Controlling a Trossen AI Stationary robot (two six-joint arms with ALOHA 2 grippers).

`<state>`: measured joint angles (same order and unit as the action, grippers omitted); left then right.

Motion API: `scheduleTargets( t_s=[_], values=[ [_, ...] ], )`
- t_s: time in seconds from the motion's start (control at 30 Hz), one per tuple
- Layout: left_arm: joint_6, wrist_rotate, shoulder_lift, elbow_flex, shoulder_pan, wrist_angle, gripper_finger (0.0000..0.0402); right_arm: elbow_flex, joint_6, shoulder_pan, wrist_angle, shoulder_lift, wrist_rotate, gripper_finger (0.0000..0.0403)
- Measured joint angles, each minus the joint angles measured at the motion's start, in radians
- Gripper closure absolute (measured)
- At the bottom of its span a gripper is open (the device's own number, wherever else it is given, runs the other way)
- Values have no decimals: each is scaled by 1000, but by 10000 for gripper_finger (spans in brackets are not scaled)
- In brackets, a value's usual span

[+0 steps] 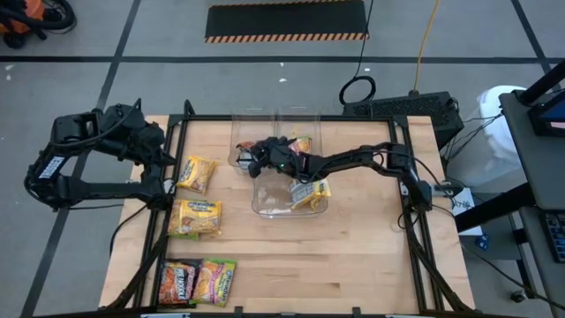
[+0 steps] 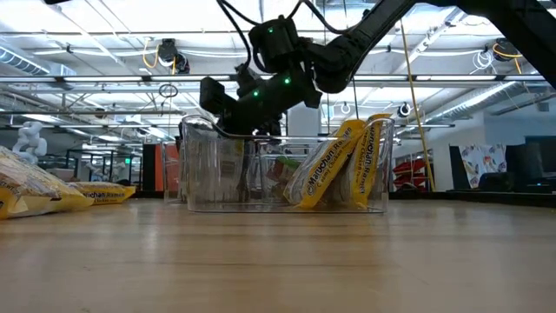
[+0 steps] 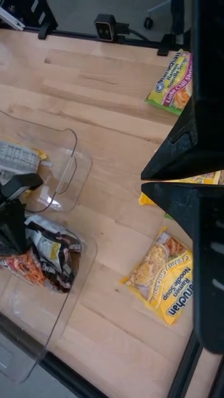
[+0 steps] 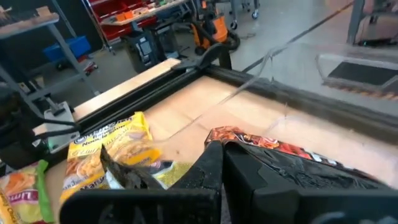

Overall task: Sort Maruchan noodles
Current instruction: Put the black noodle pack into the top left transparent bin

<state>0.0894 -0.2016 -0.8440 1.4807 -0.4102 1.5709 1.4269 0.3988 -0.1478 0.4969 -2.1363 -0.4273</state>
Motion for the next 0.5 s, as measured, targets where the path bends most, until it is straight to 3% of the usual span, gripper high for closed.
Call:
scheduleTargets(
  t_s=[0.5],
  values=[
    [-1, 0, 0, 0, 0, 0, 380, 0, -123, -1, 8, 5, -16, 403]
  ],
)
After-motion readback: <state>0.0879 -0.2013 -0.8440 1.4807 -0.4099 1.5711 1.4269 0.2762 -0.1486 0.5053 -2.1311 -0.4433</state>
